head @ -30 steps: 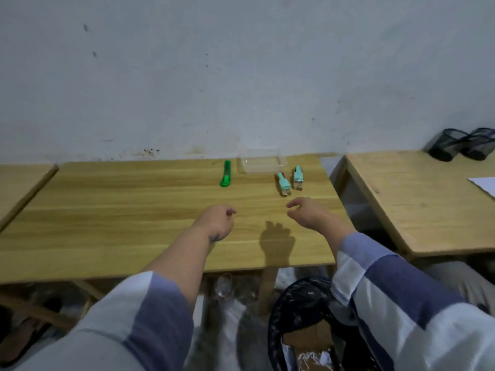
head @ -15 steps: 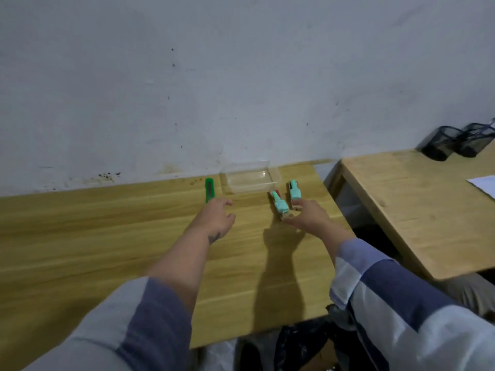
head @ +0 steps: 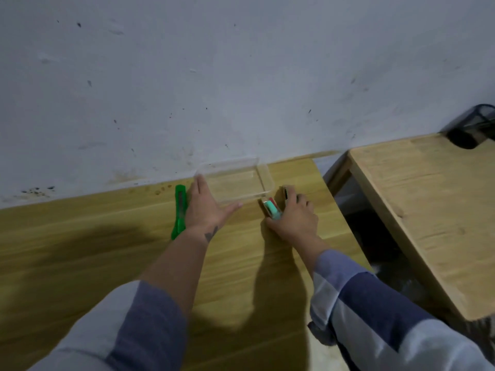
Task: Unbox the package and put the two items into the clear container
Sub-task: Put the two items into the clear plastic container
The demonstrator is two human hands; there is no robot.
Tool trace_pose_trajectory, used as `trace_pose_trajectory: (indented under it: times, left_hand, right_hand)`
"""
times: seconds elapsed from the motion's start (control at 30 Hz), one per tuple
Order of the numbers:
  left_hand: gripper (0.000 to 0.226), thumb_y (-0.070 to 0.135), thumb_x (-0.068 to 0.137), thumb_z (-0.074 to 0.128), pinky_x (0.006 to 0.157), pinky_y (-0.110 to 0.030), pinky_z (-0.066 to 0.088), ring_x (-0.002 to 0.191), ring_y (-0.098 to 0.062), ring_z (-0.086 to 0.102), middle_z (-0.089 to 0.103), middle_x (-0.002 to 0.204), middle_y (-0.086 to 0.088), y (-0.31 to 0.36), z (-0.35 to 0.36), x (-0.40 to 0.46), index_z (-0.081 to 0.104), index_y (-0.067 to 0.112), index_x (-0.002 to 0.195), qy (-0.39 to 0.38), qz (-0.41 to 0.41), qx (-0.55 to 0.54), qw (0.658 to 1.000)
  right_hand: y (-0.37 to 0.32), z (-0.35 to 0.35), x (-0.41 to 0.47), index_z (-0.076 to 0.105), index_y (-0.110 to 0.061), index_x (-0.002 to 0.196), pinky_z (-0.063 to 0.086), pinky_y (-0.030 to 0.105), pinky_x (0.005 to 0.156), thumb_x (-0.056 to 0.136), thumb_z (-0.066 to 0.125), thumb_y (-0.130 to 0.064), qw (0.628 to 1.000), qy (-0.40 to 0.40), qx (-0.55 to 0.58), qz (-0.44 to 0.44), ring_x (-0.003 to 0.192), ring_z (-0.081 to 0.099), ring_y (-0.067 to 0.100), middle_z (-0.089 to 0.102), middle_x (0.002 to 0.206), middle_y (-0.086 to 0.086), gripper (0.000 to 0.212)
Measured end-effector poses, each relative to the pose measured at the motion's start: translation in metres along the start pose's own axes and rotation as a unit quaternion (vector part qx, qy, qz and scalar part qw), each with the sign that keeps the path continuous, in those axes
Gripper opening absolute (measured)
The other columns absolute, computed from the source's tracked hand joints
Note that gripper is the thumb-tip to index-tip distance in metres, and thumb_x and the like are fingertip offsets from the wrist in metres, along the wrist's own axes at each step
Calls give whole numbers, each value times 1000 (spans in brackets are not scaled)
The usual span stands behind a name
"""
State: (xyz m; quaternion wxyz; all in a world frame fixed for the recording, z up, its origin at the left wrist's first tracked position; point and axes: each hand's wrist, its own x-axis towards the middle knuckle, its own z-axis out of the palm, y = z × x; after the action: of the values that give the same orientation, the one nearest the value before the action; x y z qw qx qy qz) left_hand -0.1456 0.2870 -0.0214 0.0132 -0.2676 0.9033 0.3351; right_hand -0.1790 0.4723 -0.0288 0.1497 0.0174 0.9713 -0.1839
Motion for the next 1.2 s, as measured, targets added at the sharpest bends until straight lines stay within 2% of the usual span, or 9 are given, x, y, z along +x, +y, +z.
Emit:
trace_pose_trajectory:
  times: [0.23, 0.53, 0.7, 0.83, 0.97, 1.07, 1.1, 1.17, 1.2]
  left_hand:
    - [100, 40, 84, 69, 114, -36, 26, 146, -25, 17, 10, 161, -6, 2, 5, 9, 3, 12, 153, 4, 3, -8, 1000]
    - [98, 46, 84, 65, 112, -39, 30, 146, -27, 18, 12, 161, -7, 3, 3, 9, 3, 13, 153, -3, 2, -9, 1000]
    - [101, 42, 78, 73, 111, -39, 31, 144, -28, 24, 22, 158, -7, 4, 5, 12, 10, 17, 153, 11, -30, -55, 998]
    - [97, 34, 71, 81, 105, -36, 37, 136, -28, 38, 38, 149, -8, 1, 7, 14, 25, 18, 149, 37, -50, -130, 990]
    - [96, 29, 68, 84, 108, -35, 35, 137, -26, 37, 41, 149, -6, -2, 13, 14, 30, 18, 147, 52, -54, -200, 977]
    - [94, 27, 68, 84, 103, -29, 34, 135, -24, 41, 43, 148, -4, -6, 16, 15, 32, 17, 146, 57, -45, -220, 973]
    - [92, 26, 69, 84, 102, -27, 35, 133, -23, 43, 45, 146, -4, -7, 17, 15, 34, 17, 145, 62, -44, -221, 972]
    - [85, 20, 71, 83, 98, -26, 39, 127, -23, 50, 50, 141, -5, -7, 17, 16, 38, 15, 143, 70, -43, -228, 970]
    - [79, 17, 73, 81, 94, -25, 41, 123, -23, 53, 54, 138, -6, -6, 18, 16, 40, 14, 141, 74, -41, -233, 969]
  right_hand:
    - [5, -8, 15, 33, -13, 137, 41, 43, 99, 78, 70, -36, 999, 34, 22, 24, 125, 39, 33, 42, 137, 11, 73]
    - [10, -51, 22, 44, -14, 133, 47, 43, 94, 74, 72, -35, 996, 63, 46, 39, 119, 48, 32, 55, 127, 10, 69]
    - [-25, -82, 34, 47, -13, 133, 48, 38, 91, 73, 74, -28, 996, 32, 39, -80, 113, 55, 30, 59, 125, 11, 67]
    - [-63, -84, 43, 46, -21, 135, 47, 34, 89, 72, 73, -20, 980, -38, -40, -190, 114, 54, 27, 58, 128, 7, 69]
    - [-94, -72, 57, 44, -24, 133, 45, 37, 90, 76, 67, -16, 960, -88, -118, -240, 114, 51, 28, 56, 126, 6, 61]
    - [-112, -56, 67, 45, -22, 132, 44, 30, 88, 79, 67, -21, 942, -117, -175, -260, 114, 53, 29, 57, 128, 9, 57]
    - [-116, -50, 69, 45, -19, 133, 45, 23, 85, 82, 66, -20, 936, -128, -193, -266, 116, 53, 30, 55, 130, 11, 55]
    - [-123, -35, 73, 47, -7, 133, 41, 1, 61, 89, 57, -12, 896, -126, -284, -319, 121, 50, 32, 51, 136, 17, 46]
    - [-126, -30, 72, 47, -5, 133, 39, -2, 56, 89, 56, -10, 890, -120, -281, -340, 122, 50, 32, 50, 137, 18, 45]
